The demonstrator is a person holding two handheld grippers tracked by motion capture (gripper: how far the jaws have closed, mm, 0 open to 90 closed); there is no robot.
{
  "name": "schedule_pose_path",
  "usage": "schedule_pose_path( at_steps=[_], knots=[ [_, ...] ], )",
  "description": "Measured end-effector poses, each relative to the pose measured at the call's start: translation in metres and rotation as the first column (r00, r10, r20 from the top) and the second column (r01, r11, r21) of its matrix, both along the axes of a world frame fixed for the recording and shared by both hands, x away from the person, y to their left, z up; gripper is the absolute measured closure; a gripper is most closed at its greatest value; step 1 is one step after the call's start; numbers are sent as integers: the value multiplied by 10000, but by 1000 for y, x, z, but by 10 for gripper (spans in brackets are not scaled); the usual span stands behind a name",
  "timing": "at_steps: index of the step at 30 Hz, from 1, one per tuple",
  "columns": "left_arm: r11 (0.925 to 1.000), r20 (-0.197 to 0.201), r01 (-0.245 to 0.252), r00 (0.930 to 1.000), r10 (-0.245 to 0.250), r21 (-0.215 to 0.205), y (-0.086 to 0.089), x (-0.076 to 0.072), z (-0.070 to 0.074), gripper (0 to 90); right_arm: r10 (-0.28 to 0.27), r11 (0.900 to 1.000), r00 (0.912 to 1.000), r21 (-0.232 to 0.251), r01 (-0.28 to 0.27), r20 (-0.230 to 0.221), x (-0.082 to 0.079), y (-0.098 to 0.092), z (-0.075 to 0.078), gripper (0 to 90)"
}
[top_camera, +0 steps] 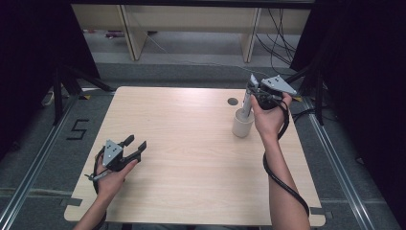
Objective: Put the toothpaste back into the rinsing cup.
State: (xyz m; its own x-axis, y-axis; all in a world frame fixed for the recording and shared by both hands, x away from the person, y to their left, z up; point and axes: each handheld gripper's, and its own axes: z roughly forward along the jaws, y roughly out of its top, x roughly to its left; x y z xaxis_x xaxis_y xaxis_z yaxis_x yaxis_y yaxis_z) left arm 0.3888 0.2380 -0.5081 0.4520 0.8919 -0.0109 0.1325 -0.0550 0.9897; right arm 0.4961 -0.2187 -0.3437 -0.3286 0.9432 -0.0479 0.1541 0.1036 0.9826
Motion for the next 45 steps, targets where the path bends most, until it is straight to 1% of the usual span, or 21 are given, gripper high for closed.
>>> schedule_pose_path(
  at_steps=[2,3,5,6,7,11,14,15,17,18,20,27,28,30,33,34,36,37,39,40,45],
  knots=[
    [10000,2,3,10000,-3,4,0,0,0,423,-19,10000,10000,-56,19,20,2,0,-3,805],
    [10000,-1,2,10000,-2,1,0,0,0,422,-39,10000,9999,5,39,-117,2,0,-4,805],
    [10000,-3,-5,10000,5,10,0,0,0,422,-33,9999,10000,-121,32,-55,4,-1,-6,804],
    [10000,1,-3,10000,3,3,0,0,0,422,-60,10000,9999,23,61,-117,4,0,-8,804],
    [10000,-2,-4,10000,4,6,0,0,0,422,-47,10000,9998,-30,47,-193,4,0,-9,804],
    [10000,-1,-4,10000,4,7,0,0,0,422,-105,9999,9998,-113,103,-158,7,-1,-15,804],
    [10000,-8,2,10000,-2,3,0,0,-1,422,-123,9999,9994,-96,120,-321,8,-1,-20,804],
    [10000,-14,7,10000,-7,-1,0,0,-1,422,-136,9999,9995,-68,134,-280,8,-1,-21,804],
    [10000,6,27,10000,-27,-18,0,0,-1,422,-125,9997,9998,-235,121,-182,10,-2,-23,804],
    [10000,-11,9,10000,-9,-6,0,0,-1,422,-156,9998,9991,-85,152,-406,9,0,-24,803],
    [10000,-8,1,10000,-1,6,0,0,-1,421,-126,9997,9995,-235,119,-287,11,0,-26,804],
    [10000,1,33,10000,-33,-18,0,0,-1,421,-61,9998,9995,-216,55,-296,13,0,-34,803],
    [10000,9,30,10000,-30,-15,0,0,-1,421,-201,9997,9991,-125,197,-366,12,1,-35,803],
    [10000,0,27,10000,-27,-18,0,0,-1,421,-166,9996,9991,-246,157,-379,12,1,-37,803],
    [10000,-17,13,10000,-13,20,0,0,-1,421,-135,9997,9990,-218,126,-427,14,1,-41,802],
    [10000,32,30,10000,-30,-9,0,0,-2,421,-158,9994,9993,-313,147,-353,14,1,-43,803],
    [9999,111,86,9999,-85,-67,-1,1,-2,421,-217,9997,9983,-128,211,-533,13,3,-46,803],
    [9999,112,86,9999,-85,-76,-1,1,-2,421,-86,9997,9984,-240,72,-560,15,3,-47,802],
    [9999,104,90,9999,-89,-88,-1,1,-2,421,-142,9994,9988,-336,127,-472,16,3,-50,802],
    [10000,-31,28,10000,-28,4,-1,0,-2,421,-128,9992,9985,-377,108,-529,16,3,-50,802],
    [10000,-39,40,10000,-40,6,-1,0,-2,421,-83,9995,9975,-296,62,-696,18,5,-56,802]
  ],
)
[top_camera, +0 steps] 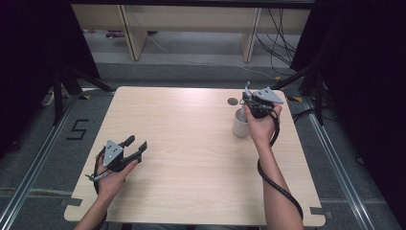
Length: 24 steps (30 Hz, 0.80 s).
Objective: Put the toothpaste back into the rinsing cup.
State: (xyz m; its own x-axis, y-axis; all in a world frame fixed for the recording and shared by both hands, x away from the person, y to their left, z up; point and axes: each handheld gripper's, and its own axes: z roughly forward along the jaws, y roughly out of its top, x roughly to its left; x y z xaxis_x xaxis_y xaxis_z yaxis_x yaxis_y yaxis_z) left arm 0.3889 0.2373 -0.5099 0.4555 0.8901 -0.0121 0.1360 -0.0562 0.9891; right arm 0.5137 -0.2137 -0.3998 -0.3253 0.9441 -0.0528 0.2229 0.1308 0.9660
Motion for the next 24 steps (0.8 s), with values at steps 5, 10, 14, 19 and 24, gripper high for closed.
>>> schedule_pose_path(
  at_steps=[5,10,14,19,24],
  knots=[
    [10000,-3,8,10000,-8,9,0,0,0,421,-8,10000,10000,5,8,-6,1,0,-5,802],
    [10000,-4,9,10000,-9,14,0,0,0,420,-140,9999,9997,24,140,-186,0,-1,-9,801],
    [10000,-1,7,10000,-7,19,-1,0,0,421,-125,9999,9999,-58,124,-120,1,-2,-11,800],
    [10000,4,11,10000,-11,23,0,0,0,421,-110,9999,9998,-18,110,-182,2,-1,-15,799],
    [10000,10,-9,10000,9,8,1,0,0,421,-68,9999,9998,-96,66,-175,2,-1,-15,797]
  ],
)
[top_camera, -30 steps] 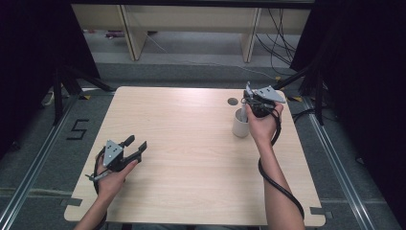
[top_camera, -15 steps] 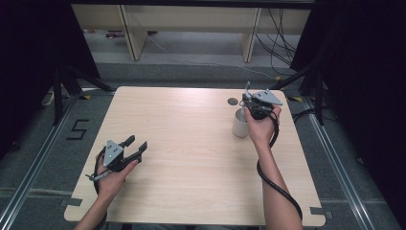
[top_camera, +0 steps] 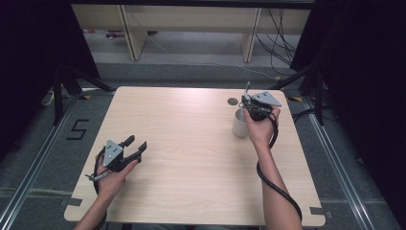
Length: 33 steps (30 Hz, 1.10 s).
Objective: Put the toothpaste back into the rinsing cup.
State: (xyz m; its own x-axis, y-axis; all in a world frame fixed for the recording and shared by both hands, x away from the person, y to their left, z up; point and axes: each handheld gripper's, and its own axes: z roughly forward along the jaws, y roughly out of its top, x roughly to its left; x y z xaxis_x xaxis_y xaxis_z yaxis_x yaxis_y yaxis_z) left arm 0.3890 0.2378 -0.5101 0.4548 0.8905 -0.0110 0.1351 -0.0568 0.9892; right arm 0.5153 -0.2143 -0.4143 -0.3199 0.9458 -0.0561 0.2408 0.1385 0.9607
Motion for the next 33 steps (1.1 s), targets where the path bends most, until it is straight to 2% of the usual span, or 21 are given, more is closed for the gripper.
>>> schedule_pose_path(
  at_steps=[1,3,5,7,8,10,11,12,13,19,20,23,26,27,28,29,30,31,32,33],
  knots=[
    [10000,-2,9,10000,-9,7,0,0,0,421,46,10000,10000,-74,-45,49,1,-1,0,795],
    [10000,-5,14,10000,-14,-1,0,0,0,420,10,10000,9998,76,-9,-179,-1,0,1,783],
    [10000,-6,21,10000,-21,0,0,0,0,420,10,10000,10000,-38,-11,-47,0,-2,3,764],
    [10000,-4,7,10000,-7,-4,0,0,0,420,-33,10000,9998,63,35,-196,-1,-1,4,762],
    [10000,111,60,9999,-59,-50,-1,1,0,420,-20,9999,9999,-144,18,-138,-1,-2,4,760],
    [9999,142,79,9999,-78,-63,-1,1,0,420,-77,9998,9996,-167,72,-275,-1,-3,3,755],
    [9999,137,80,9999,-78,-81,-1,1,0,420,-48,10000,9993,9,48,-360,-2,-2,1,752],
    [9999,135,79,9999,-78,-73,-1,1,0,420,8,9999,9992,-171,-15,-409,-1,-4,0,750],
    [10000,-18,1,10000,-1,11,0,0,0,420,-18,10000,9988,30,20,-494,-2,-2,-1,750],
    [10000,-3,3,10000,-3,4,0,0,0,420,-97,9999,9987,78,101,-493,-1,-1,-3,738],
    [9999,143,83,9999,-82,-72,0,1,0,420,-82,10000,9988,40,84,-483,-1,-1,-2,733],
    [10000,27,24,10000,-24,-13,0,0,0,420,-40,10000,9988,56,43,-480,0,-3,-2,704],
    [10000,-5,16,10000,-16,4,0,0,0,420,-89,9999,9983,124,97,-584,-1,-4,-2,642],
    [9999,141,86,9999,-85,-64,0,1,0,420,-212,9997,9987,100,217,-459,-1,-4,-2,620],
    [10000,138,77,9999,-76,-57,0,1,0,420,-153,9998,9979,133,162,-631,-1,-4,-2,586],
    [10000,144,74,9999,-73,-55,0,1,0,420,-86,9999,9985,64,90,-535,0,-5,-2,564],
    [10000,86,36,10000,-36,-24,0,0,0,420,-154,9997,9978,157,164,-650,-1,-4,-2,521],
    [10000,5,-5,10000,5,28,0,0,0,420,-142,9999,9979,43,145,-629,-1,-5,-2,496],
    [10000,120,52,9999,-51,-38,0,1,0,420,-65,9999,9981,-107,59,-615,0,-6,-1,469],
    [10000,137,66,9999,-65,-58,0,1,-1,420,-15,9999,9968,141,26,-803,-1,-5,-1,450]
  ],
)
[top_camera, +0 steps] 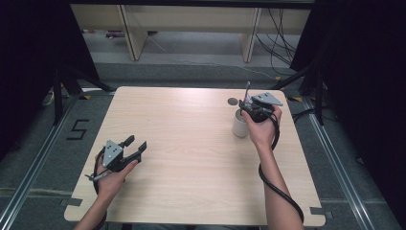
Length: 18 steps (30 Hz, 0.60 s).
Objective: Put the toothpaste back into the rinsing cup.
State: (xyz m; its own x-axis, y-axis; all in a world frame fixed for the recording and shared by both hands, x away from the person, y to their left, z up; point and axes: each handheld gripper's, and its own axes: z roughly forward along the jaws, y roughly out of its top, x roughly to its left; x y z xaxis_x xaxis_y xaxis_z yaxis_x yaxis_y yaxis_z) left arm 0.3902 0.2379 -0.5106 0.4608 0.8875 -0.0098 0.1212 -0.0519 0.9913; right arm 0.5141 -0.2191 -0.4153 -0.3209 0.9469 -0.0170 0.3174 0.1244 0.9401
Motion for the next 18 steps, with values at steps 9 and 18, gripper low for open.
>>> schedule_pose_path(
  at_steps=[9,18],
  knots=[
    [10000,-172,-87,9998,87,9,1,-2,1,417,86,9999,9999,-136,-87,-83,-10,-5,4,337],
    [9999,-159,-146,9998,146,-2,2,-2,0,417,207,9998,9988,81,-204,-445,-29,-12,2,301]
  ],
)
